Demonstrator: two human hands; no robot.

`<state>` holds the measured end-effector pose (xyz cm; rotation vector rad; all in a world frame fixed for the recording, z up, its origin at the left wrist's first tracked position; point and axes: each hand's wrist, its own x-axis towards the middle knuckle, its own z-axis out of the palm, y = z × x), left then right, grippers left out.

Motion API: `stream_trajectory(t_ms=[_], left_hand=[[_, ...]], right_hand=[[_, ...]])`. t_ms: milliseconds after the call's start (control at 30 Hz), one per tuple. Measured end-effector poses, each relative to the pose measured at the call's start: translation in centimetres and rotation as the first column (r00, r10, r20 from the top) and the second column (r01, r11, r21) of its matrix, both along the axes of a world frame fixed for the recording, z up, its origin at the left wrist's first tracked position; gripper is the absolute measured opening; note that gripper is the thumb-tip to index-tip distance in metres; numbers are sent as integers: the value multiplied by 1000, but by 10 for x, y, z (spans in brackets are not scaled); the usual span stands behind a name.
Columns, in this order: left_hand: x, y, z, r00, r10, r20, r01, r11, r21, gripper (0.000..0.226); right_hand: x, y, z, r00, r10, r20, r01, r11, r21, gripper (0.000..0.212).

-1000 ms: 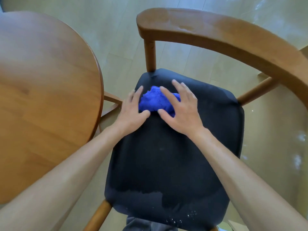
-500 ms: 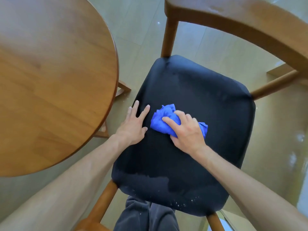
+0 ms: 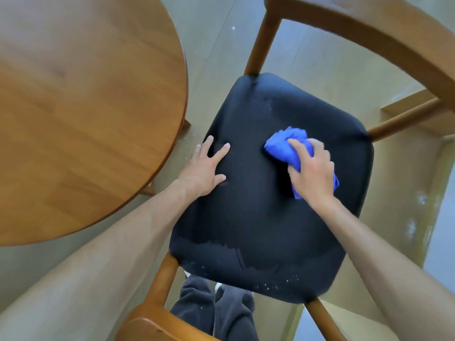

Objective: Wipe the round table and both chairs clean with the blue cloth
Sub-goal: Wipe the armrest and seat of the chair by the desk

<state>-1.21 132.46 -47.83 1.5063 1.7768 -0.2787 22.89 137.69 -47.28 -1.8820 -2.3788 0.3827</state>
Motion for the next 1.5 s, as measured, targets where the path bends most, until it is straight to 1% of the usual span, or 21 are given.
stream_trajectory(t_ms=[33, 67, 100, 167, 200, 267, 333, 400, 433, 500, 567, 633, 767, 833, 933, 967, 1100, 1200, 1267, 1367, 1500], left_hand=[[-5, 1, -1, 999, 5, 34, -5, 1000, 3, 71], [-11, 3, -2, 997, 18, 81, -18, 1000, 6, 68], [-17, 6, -3, 989, 42, 144, -44, 999, 8, 66], [-29, 10, -4, 953, 126, 275, -131, 991, 0, 70], [-32, 11, -3, 934, 166, 317, -170, 985, -16, 72], [-34, 13, -2, 915, 210, 346, -214, 976, -28, 74], [-32, 12, -2, 912, 231, 339, -235, 972, -28, 69], [-27, 11, 0, 930, 207, 303, -206, 978, -34, 58], [-23, 10, 1, 950, 173, 260, -168, 985, -41, 55], [-15, 8, 3, 979, 116, 169, -108, 993, -57, 58], [-7, 6, 6, 989, 102, 104, -93, 991, -95, 68], [-1, 0, 7, 993, 87, 78, -78, 991, -108, 74], [6, -14, 8, 997, 65, 42, -60, 993, -103, 78], [12, -15, 8, 997, 74, 26, -71, 993, -97, 78], [14, -15, 8, 996, 93, 14, -91, 991, -99, 78], [14, -15, 8, 996, 90, 13, -88, 990, -108, 80], [19, -17, 4, 998, 65, -4, -65, 990, -124, 100], [25, -20, 0, 996, 63, -60, -69, 992, -104, 104], [28, -20, -1, 995, 73, -73, -80, 992, -98, 104], [29, -21, -3, 994, 79, -80, -85, 992, -88, 104], [29, -23, -6, 994, 79, -72, -84, 993, -77, 104]], right_hand=[[-11, 10, -3, 975, -221, -35, 218, 972, -83, 51], [-24, 10, -6, 951, -309, -18, 304, 943, -134, 52], [-37, 1, -10, 965, -263, 16, 263, 958, -113, 53], [-64, -37, -12, 1000, -10, 17, 11, 999, -30, 55], [-76, -61, -13, 995, 104, -2, -104, 994, -15, 54], [-99, -106, -15, 964, 262, -44, -262, 965, 11, 50], [-117, -145, -16, 900, 427, -88, -426, 904, 36, 45], [-125, -182, -16, 783, 617, -72, -620, 785, -10, 45], [-124, -196, -15, 731, 679, -70, -683, 729, -51, 47], [-120, -205, -15, 695, 715, -82, -719, 688, -98, 49], [-112, -202, -16, 666, 741, -81, -745, 657, -115, 49], [-100, -201, -12, 631, 773, -62, -773, 620, -131, 49], [-76, -198, -9, 553, 827, -102, -830, 537, -151, 41], [-61, -185, -7, 458, 885, -88, -885, 444, -139, 39], [-42, -172, -4, 151, 988, -28, -982, 147, -116, 36], [-41, -173, -4, 106, 994, -30, -989, 103, -106, 36], [-69, -187, -5, 158, 987, -20, -983, 155, -101, 32], [-72, -195, -6, 121, 993, -1, -974, 119, -191, 31], [-63, -202, -4, 25, 999, 48, -965, 36, -260, 25], [-41, -212, -2, -178, 977, 120, -928, -126, -351, 16], [22, -193, -2, -353, 933, 69, -868, -299, -396, 15]])
